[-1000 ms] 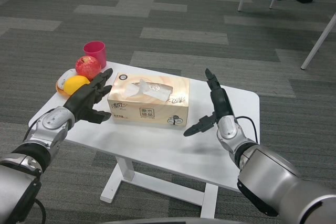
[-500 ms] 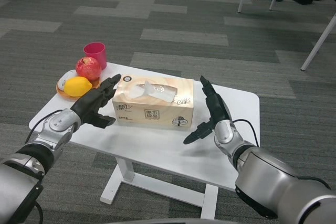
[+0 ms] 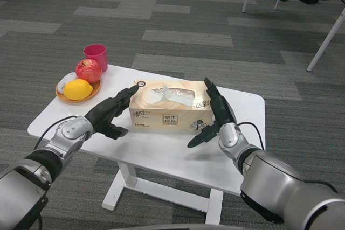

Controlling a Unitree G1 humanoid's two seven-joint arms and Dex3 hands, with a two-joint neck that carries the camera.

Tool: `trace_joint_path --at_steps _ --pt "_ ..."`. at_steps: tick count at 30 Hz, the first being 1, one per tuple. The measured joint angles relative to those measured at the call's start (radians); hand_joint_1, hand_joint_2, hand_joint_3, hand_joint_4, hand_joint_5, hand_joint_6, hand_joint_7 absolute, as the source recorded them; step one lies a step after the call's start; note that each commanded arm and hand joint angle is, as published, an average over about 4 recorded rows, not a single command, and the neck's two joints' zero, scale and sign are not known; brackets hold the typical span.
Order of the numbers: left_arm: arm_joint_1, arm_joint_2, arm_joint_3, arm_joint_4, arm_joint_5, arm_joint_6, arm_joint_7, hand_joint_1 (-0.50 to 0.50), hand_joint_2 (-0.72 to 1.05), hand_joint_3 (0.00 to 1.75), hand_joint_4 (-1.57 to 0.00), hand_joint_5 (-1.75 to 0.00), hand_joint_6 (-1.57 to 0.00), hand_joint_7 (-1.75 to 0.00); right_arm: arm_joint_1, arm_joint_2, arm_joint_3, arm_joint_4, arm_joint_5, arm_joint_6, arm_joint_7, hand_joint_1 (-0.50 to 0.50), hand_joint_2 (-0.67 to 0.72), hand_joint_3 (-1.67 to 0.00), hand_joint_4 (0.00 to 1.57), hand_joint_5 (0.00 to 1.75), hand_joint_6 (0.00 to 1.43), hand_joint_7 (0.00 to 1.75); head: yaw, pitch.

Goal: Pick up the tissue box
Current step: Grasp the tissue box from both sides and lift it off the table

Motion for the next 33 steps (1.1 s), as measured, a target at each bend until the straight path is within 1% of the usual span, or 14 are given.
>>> trace_joint_path --at_steps 3,4,7,9,13,18,22,24,27,31,33 --pt "0.0 -0.001 -0.01 -0.008 -0.018 0.001 -0.005 0.5 1.05 0.44 0.0 -0.38 0.0 0.0 0.0 0.0 0.0 0.0 0.0 0.0 0.0 -0.27 0.14 -0.1 0.09 0.0 0.0 0.0 0.0 0.0" --pt "0.001 -0.001 -0.011 -0.011 -0.021 0.002 -0.008 0.5 1.05 0.44 0.0 -0.41 0.0 0.0 0.001 0.0 0.0 -0.001 0.0 0.0 0.0 -0.27 0.12 -0.12 0.09 0.0 0.0 0.0 0.001 0.001" --pt "0.005 -0.002 -0.012 -0.022 -0.032 0.004 -0.014 0.5 1.05 0.44 0.0 -0.41 0.0 0.0 0.012 -0.003 -0.001 -0.015 0.0 0.001 -0.001 -0.29 0.09 -0.16 0.09 0.0 0.0 0.0 0.003 0.001" --pt "0.016 -0.002 -0.009 -0.032 -0.047 0.004 -0.016 0.5 1.05 0.44 0.0 -0.41 0.0 0.0 0.035 -0.012 -0.006 -0.048 0.001 0.0 0.002 -0.29 0.09 -0.16 0.09 0.0 0.0 0.0 0.007 0.0" --pt "0.048 0.0 0.01 -0.064 -0.059 0.004 -0.018 0.5 1.05 0.44 0.0 -0.41 0.0 0.0 0.094 -0.034 -0.028 -0.125 0.001 -0.003 0.022 -0.25 0.09 -0.14 0.08 0.0 0.0 0.0 0.011 0.003" --pt "0.078 0.001 0.042 -0.085 -0.061 0.004 -0.028 0.5 1.05 0.44 0.0 -0.41 0.0 0.0 0.128 -0.051 -0.039 -0.174 0.001 -0.007 0.048 -0.25 0.03 -0.16 0.04 0.0 0.0 0.0 0.016 0.005" --pt "0.092 0.005 0.057 -0.098 -0.061 0.004 -0.031 0.5 1.05 0.44 0.0 -0.41 0.0 0.0 0.161 -0.072 -0.043 -0.234 0.002 -0.012 0.068 -0.25 -0.03 -0.16 0.03 0.0 0.0 0.0 0.016 0.005" --pt "0.098 0.008 0.063 -0.105 -0.061 0.005 -0.031 0.5 1.05 0.44 0.0 -0.41 0.0 0.0 0.176 -0.082 -0.043 -0.264 0.002 -0.014 0.074 -0.25 -0.03 -0.16 0.02 0.0 0.0 0.0 0.015 0.005" --pt "0.119 0.019 0.072 -0.133 -0.061 0.006 -0.032 0.5 1.05 0.44 0.0 -0.41 0.0 0.0 0.21 -0.101 -0.045 -0.328 0.002 -0.017 0.085 -0.25 -0.03 -0.16 0.0 0.0 0.0 0.0 0.012 0.006" --pt "0.145 0.036 0.08 -0.174 -0.065 0.008 -0.036 0.5 1.05 0.44 0.0 -0.41 0.0 0.0 0.251 -0.116 -0.057 -0.398 0.003 -0.02 0.098 -0.26 -0.1 -0.16 0.0 0.0 0.0 0.0 0.017 0.005" --pt "0.173 0.045 0.09 -0.213 -0.072 0.011 -0.037 0.5 1.05 0.44 0.0 -0.41 0.0 0.0 0.283 -0.128 -0.069 -0.451 0.003 -0.019 0.109 -0.26 -0.13 -0.16 0.0 0.0 0.0 0.0 0.022 0.003"
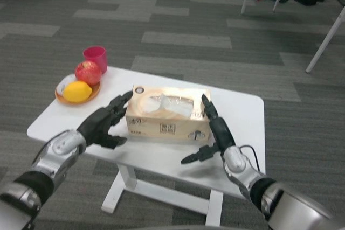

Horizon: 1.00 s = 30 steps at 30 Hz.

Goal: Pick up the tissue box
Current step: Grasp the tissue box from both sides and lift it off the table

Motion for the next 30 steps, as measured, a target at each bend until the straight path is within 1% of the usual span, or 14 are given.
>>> trace_joint_path --at_steps 2,7,9,12,15,21,24,28,30 --pt "0.026 0.007 0.012 -0.032 -0.004 0.001 0.0 0.5 1.05 0.44 0.0 -0.41 0.0 0.0 0.028 -0.012 -0.008 -0.047 0.0 0.001 0.008 -0.25 -0.16 -0.16 0.0 0.0 0.0 0.0 0.003 -0.003" --pt "0.085 0.032 0.032 -0.123 -0.004 0.007 0.0 0.5 1.05 0.44 0.0 -0.41 0.0 0.0 0.101 -0.038 -0.031 -0.158 -0.001 0.002 0.017 -0.25 -0.16 -0.24 0.0 0.0 0.0 0.0 0.002 -0.013" --pt "0.109 0.036 0.042 -0.157 -0.003 0.011 -0.001 0.5 1.05 0.44 0.0 -0.41 0.0 0.0 0.129 -0.048 -0.041 -0.194 -0.001 0.002 0.018 -0.25 -0.16 -0.24 0.0 0.0 0.0 0.0 0.003 -0.015" --pt "0.143 0.038 0.058 -0.192 -0.002 0.018 -0.004 0.5 1.05 0.44 0.0 -0.41 0.0 0.0 0.16 -0.055 -0.058 -0.234 -0.003 0.002 0.021 -0.25 -0.16 -0.24 0.0 0.0 0.0 0.0 0.004 -0.017" --pt "0.171 0.04 0.083 -0.203 -0.001 0.023 -0.011 0.5 1.05 0.44 0.0 -0.41 0.0 0.0 0.182 -0.058 -0.081 -0.253 -0.009 0.002 0.032 -0.25 -0.16 -0.24 0.0 0.0 0.0 0.0 0.009 -0.015" --pt "0.177 0.04 0.136 -0.188 -0.002 0.024 -0.014 0.5 1.05 0.44 0.0 -0.41 0.0 0.0 0.185 -0.043 -0.153 -0.216 -0.02 -0.005 0.063 -0.25 -0.16 -0.24 0.0 0.0 0.0 0.0 0.02 -0.007" --pt "0.176 0.04 0.153 -0.165 -0.002 0.023 -0.015 0.5 1.05 0.44 0.0 -0.41 0.0 0.0 0.184 -0.041 -0.183 -0.198 -0.02 -0.006 0.072 -0.25 -0.16 -0.24 0.0 0.0 0.0 0.0 0.02 -0.005" --pt "0.17 0.044 0.179 -0.149 -0.002 0.023 -0.015 0.5 1.05 0.44 0.0 -0.41 0.0 0.0 0.179 -0.041 -0.216 -0.175 -0.021 -0.006 0.078 -0.25 -0.11 -0.24 0.0 0.0 0.0 0.0 0.019 -0.003" --pt "0.162 0.044 0.182 -0.136 -0.002 0.023 -0.015 0.5 1.05 0.44 0.0 -0.41 0.0 0.0 0.168 -0.041 -0.219 -0.155 -0.021 -0.008 0.079 -0.25 -0.13 -0.24 0.0 0.0 0.0 0.0 0.022 0.0"
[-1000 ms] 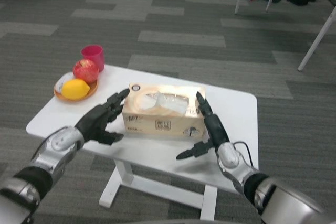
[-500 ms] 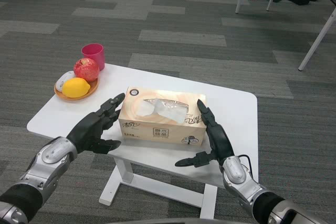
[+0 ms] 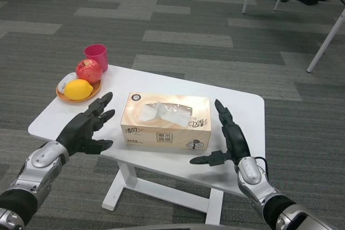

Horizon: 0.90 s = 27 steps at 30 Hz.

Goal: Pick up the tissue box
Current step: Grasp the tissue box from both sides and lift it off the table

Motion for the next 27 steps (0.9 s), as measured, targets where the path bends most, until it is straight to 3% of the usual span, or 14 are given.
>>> trace_joint_path --at_steps 7,13,19,27 --pt "-0.028 -0.004 -0.003 0.061 0.0 -0.004 0.003 0.5 1.05 0.44 0.0 -0.41 0.0 0.0 -0.062 0.006 0.004 0.102 0.0 -0.007 0.002 -0.25 -0.11 -0.24 0.0 0.0 0.0 0.0 0.011 0.006" --pt "-0.087 -0.029 -0.028 0.148 0.001 -0.009 0.007 0.5 1.05 0.44 0.0 -0.41 0.0 0.0 -0.17 0.049 0.048 0.258 0.0 -0.005 0.001 -0.25 -0.1 -0.24 0.01 0.0 0.0 0.0 0.013 0.016" --pt "-0.153 -0.052 -0.089 0.218 0.019 0.003 0.015 0.5 1.05 0.44 0.0 -0.41 0.0 0.0 -0.257 0.072 0.099 0.401 0.001 0.007 -0.024 -0.25 -0.03 -0.24 0.0 0.0 0.0 0.0 0.009 0.018" --pt "-0.222 -0.071 -0.154 0.327 0.021 0.042 0.016 0.5 1.05 0.44 0.0 -0.33 0.0 0.0 -0.28 0.092 0.109 0.473 0.001 0.01 -0.048 -0.25 -0.03 -0.24 0.03 0.0 0.0 0.0 0.003 0.008"
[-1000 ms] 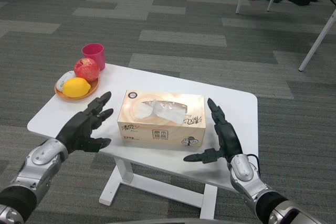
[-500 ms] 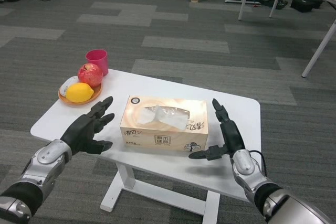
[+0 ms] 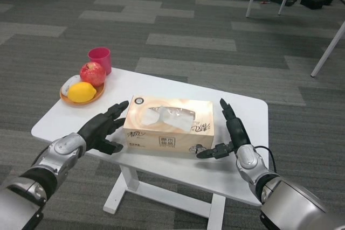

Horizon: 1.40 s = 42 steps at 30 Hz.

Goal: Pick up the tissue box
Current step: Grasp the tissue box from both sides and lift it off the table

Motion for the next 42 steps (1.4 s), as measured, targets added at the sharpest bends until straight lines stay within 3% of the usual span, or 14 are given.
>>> trace_joint_path --at_steps 18,42 --pt "-0.032 -0.022 -0.004 0.084 -0.001 0.013 0.02 0.5 1.05 0.44 0.0 -0.31 0.0 0.0 -0.004 0.007 0.055 0.069 0.0 0.015 -0.006 -0.25 -0.03 -0.24 0.03 0.0 0.0 0.0 -0.009 -0.011" --pt "-0.06 -0.031 -0.094 0.092 -0.004 0.018 0.062 0.5 1.05 0.44 0.0 -0.31 0.0 0.0 -0.062 0.063 0.161 0.167 0.0 0.041 -0.05 -0.25 -0.03 -0.22 0.03 0.0 0.0 0.07 -0.026 -0.022"
